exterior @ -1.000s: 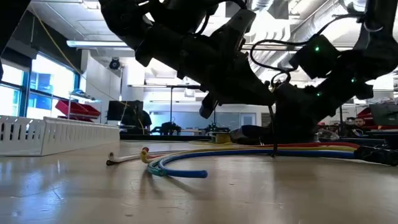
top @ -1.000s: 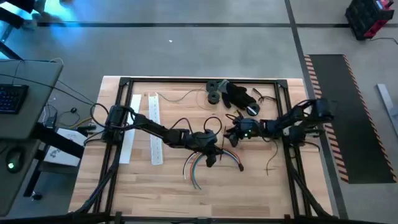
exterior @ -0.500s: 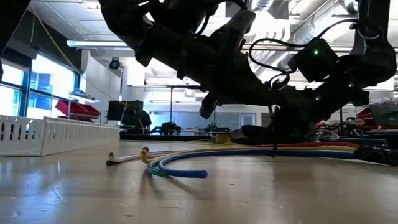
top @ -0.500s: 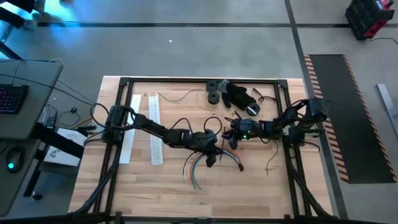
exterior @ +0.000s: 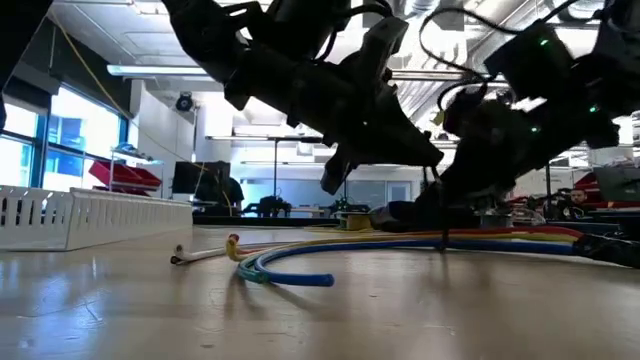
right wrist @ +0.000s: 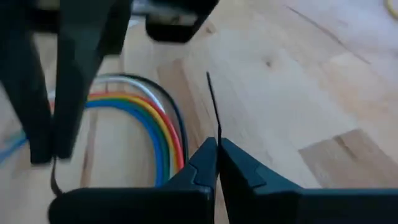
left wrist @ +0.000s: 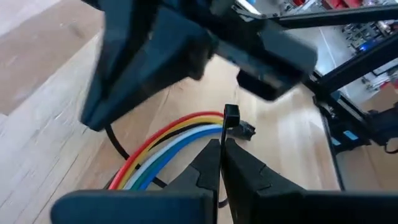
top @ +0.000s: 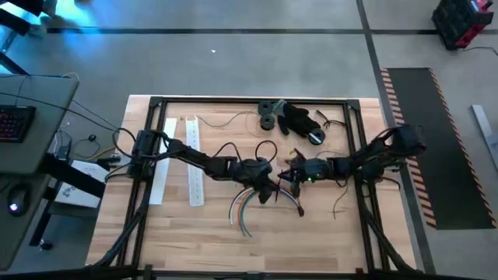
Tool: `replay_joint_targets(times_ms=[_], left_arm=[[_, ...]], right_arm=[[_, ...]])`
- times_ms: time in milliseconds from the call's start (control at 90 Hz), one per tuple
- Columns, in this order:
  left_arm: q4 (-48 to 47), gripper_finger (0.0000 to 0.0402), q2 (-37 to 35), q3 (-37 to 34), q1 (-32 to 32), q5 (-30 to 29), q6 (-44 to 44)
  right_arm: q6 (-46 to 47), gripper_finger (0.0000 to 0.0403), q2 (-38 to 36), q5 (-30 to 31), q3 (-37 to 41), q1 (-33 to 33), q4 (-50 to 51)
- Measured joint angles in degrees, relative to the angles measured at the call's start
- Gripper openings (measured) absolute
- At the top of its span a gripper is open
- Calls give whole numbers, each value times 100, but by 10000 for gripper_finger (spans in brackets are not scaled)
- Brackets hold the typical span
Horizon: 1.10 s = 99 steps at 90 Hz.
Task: Ziptie cables
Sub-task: Wrap the cables together using a black zip tie
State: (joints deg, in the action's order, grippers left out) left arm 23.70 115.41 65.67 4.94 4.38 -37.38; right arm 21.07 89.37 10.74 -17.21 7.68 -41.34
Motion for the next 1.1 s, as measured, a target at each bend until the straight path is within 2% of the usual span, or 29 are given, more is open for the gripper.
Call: replay_joint_targets(times_ms=[200, 378, 644, 1100], left_arm=[[42, 0, -56, 0, -181, 392, -147], [46, 0, -56, 0, -231, 421, -156], [-5, 0, -56, 0, -221, 768, -354], [-28, 0, -43, -15, -379, 1537, -1020]], right_arm=[[-679, 0, -47, 275, -617, 365, 1151], [-1100, 0, -51, 663, -1137, 438, 1991], [-1124, 0, -113, 1054, -1157, 451, 2154], [-2235, 0, -132, 1553, -1155, 852, 2273]])
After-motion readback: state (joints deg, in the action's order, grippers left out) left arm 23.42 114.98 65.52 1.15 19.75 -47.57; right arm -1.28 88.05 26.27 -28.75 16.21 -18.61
